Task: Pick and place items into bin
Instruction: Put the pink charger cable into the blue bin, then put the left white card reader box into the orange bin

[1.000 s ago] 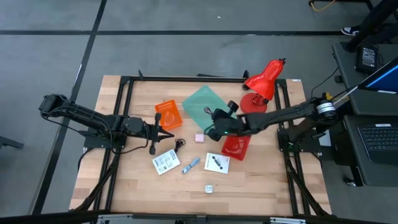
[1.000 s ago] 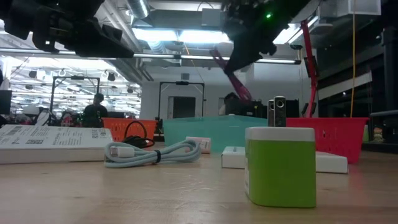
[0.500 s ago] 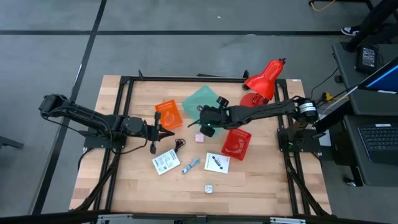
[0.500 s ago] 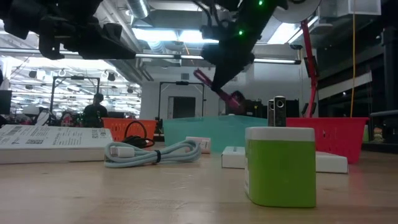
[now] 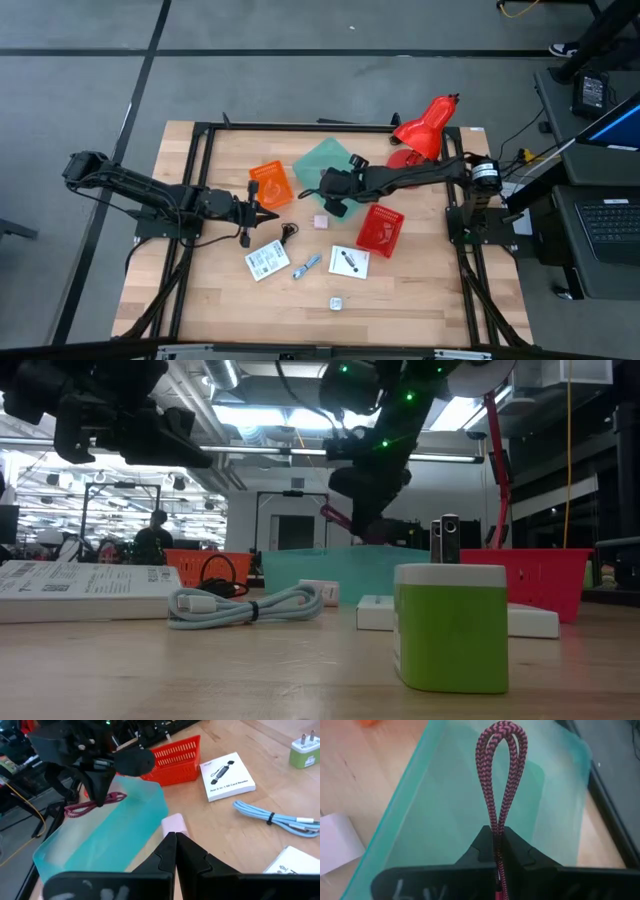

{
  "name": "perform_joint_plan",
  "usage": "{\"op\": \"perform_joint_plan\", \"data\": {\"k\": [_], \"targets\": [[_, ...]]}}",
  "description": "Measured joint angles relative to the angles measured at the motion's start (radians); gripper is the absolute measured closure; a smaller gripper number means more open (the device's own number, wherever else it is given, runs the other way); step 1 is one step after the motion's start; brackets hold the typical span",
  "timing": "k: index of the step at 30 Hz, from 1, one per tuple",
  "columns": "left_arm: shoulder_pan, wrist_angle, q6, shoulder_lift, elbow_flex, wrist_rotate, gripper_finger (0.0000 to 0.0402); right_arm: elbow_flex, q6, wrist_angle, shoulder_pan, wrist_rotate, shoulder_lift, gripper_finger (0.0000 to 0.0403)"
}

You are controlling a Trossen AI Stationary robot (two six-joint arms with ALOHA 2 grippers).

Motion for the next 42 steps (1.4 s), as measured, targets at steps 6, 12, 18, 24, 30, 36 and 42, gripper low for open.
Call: {"op": "perform_joint_plan", "data": {"k": [6,12,18,24,30,36,42], "targets": [[0.0,-0.003,-0.027,0.0,0.0,0.0,0.04,0.0,-0.003,-0.001,-0.003,0.001,0.02,0.0386],[0.0,-0.003,-0.044,0.0,0.0,0.0,0.04,0.0,-0.003,-0.003,-0.003,0.002,0.02,0.0375],[0.0,-0.003,-0.045,0.0,0.0,0.0,0.04,0.0,-0.003,-0.01,-0.003,0.002,0.02,0.0373],[0.0,-0.003,-0.044,0.0,0.0,0.0,0.04,0.0,-0.019,-0.011,-0.003,0.002,0.02,0.0373],[0.0,-0.003,-0.044,0.0,0.0,0.0,0.04,0.0,-0.027,-0.012,-0.003,0.002,0.02,0.0344],[0.0,-0.003,-0.043,0.0,0.0,0.0,0.04,0.0,-0.03,-0.012,-0.003,0.004,0.02,0.0288],[0.0,-0.003,-0.05,0.0,0.0,0.0,0.04,0.018,-0.042,-0.044,0.003,0.003,0.02,0.0274]]}}
